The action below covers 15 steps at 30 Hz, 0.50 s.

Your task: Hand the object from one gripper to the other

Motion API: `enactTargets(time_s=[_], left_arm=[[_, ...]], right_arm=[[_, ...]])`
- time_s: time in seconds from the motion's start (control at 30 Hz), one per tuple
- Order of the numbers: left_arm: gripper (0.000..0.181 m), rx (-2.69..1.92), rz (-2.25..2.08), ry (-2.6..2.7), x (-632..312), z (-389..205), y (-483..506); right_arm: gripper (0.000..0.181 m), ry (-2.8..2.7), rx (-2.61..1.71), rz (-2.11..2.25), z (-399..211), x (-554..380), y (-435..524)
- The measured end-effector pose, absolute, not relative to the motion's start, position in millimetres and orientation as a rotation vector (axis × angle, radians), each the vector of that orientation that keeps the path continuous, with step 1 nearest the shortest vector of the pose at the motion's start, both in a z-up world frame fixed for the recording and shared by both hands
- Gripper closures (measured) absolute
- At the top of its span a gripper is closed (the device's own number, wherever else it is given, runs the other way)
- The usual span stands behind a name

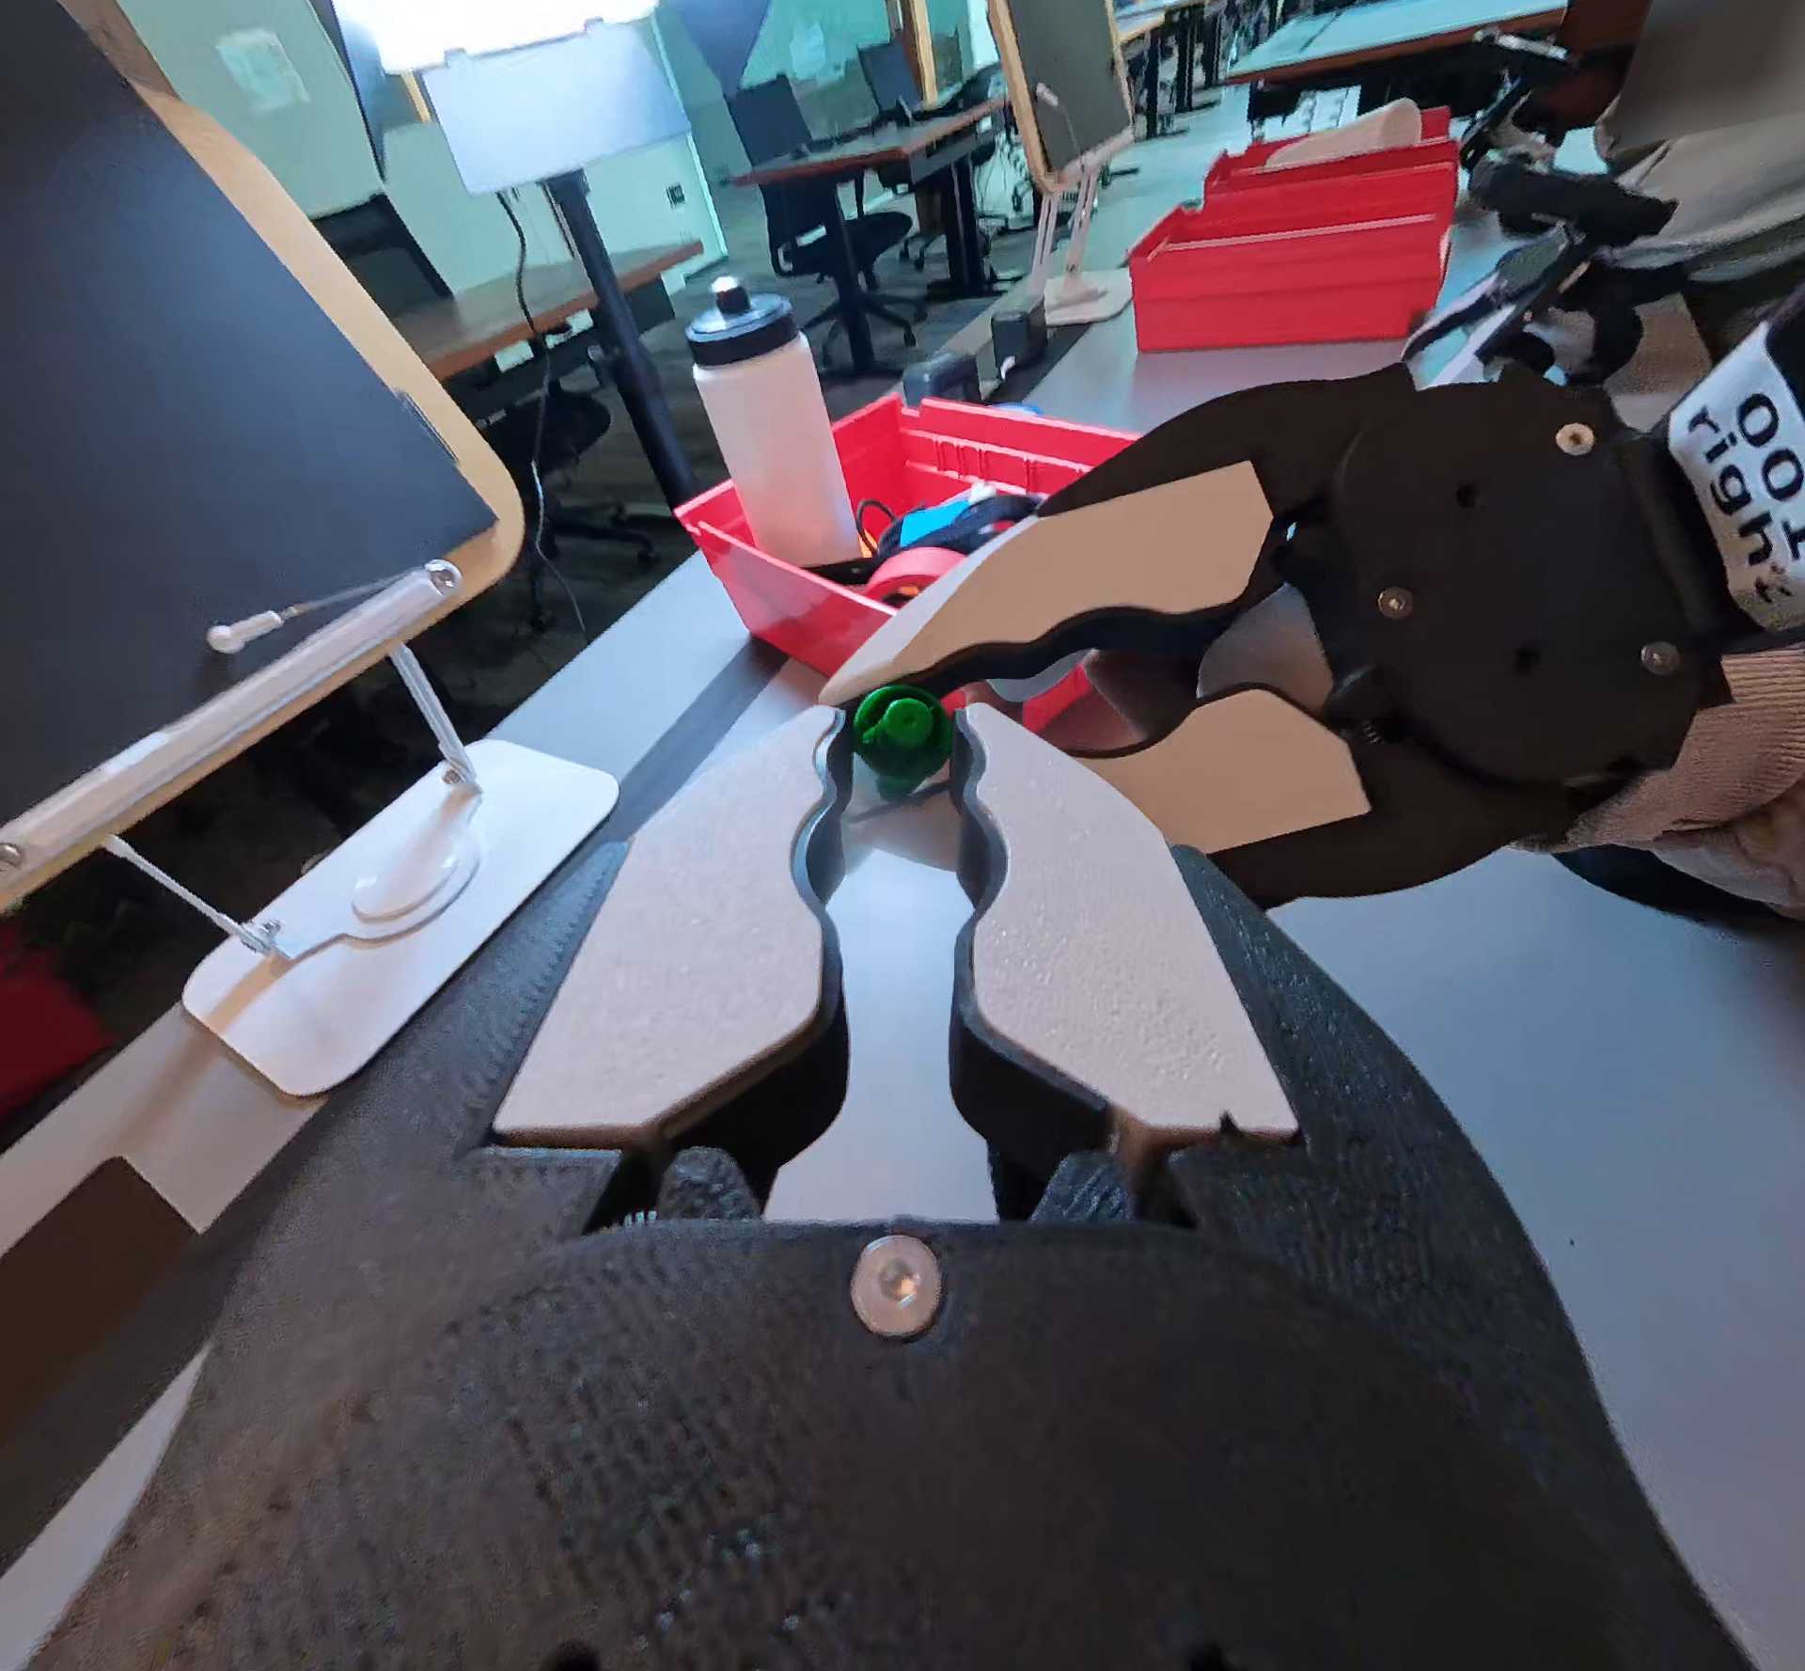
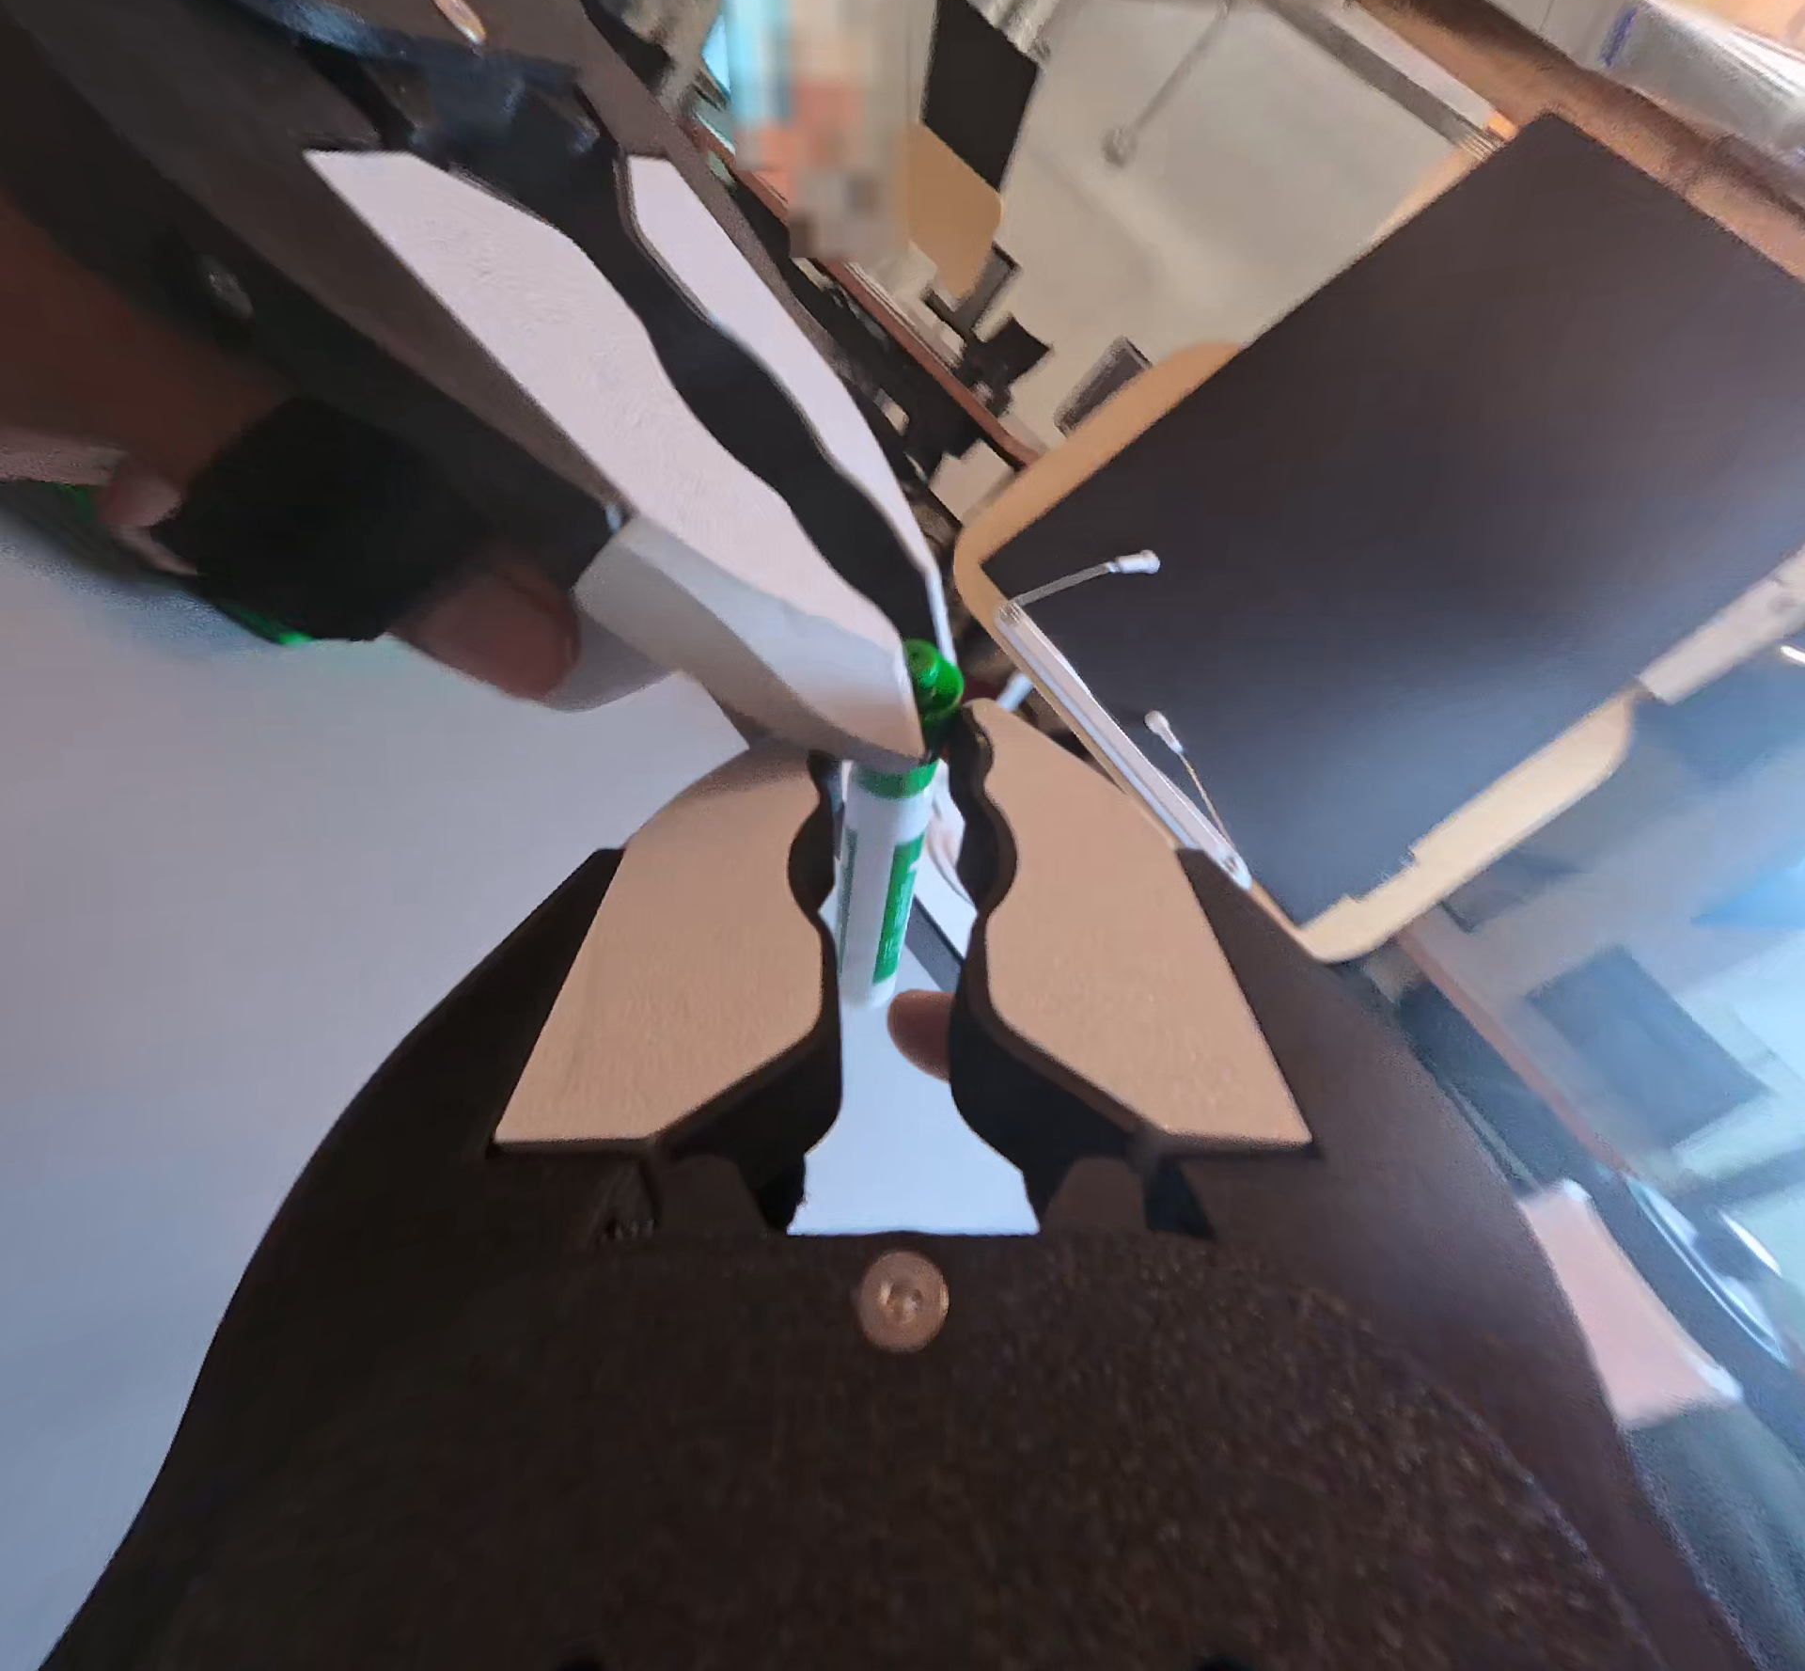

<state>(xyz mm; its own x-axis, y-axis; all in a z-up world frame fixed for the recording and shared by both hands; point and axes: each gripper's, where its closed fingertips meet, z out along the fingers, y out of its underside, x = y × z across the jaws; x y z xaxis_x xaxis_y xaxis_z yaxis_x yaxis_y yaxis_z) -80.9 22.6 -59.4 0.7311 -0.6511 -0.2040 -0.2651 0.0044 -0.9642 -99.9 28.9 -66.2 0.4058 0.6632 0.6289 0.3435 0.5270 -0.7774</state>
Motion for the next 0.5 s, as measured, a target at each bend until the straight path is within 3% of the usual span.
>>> enactTargets(time_s=[0.1,0.2,0.37,0.5], left_arm=[[0.162,-1.427,-0.328,0.758,-91,-33,14],[0.162,-1.218,-0.29,0.767,-97,0,-6],[0.162,-0.89,-0.094,0.856,-84,38,-54],[0.162,-0.765,0.114,0.932,-67,35,-67]], right_arm=[[0.137,-1.181,-1.057,0.55,-50,-94,22],[0.129,-1.075,-1.264,1.002,-47,-84,35],[0.129,-0.78,-1.355,2.182,-36,-73,27],[0.129,-0.698,-1.213,2.425,-19,-73,8]])
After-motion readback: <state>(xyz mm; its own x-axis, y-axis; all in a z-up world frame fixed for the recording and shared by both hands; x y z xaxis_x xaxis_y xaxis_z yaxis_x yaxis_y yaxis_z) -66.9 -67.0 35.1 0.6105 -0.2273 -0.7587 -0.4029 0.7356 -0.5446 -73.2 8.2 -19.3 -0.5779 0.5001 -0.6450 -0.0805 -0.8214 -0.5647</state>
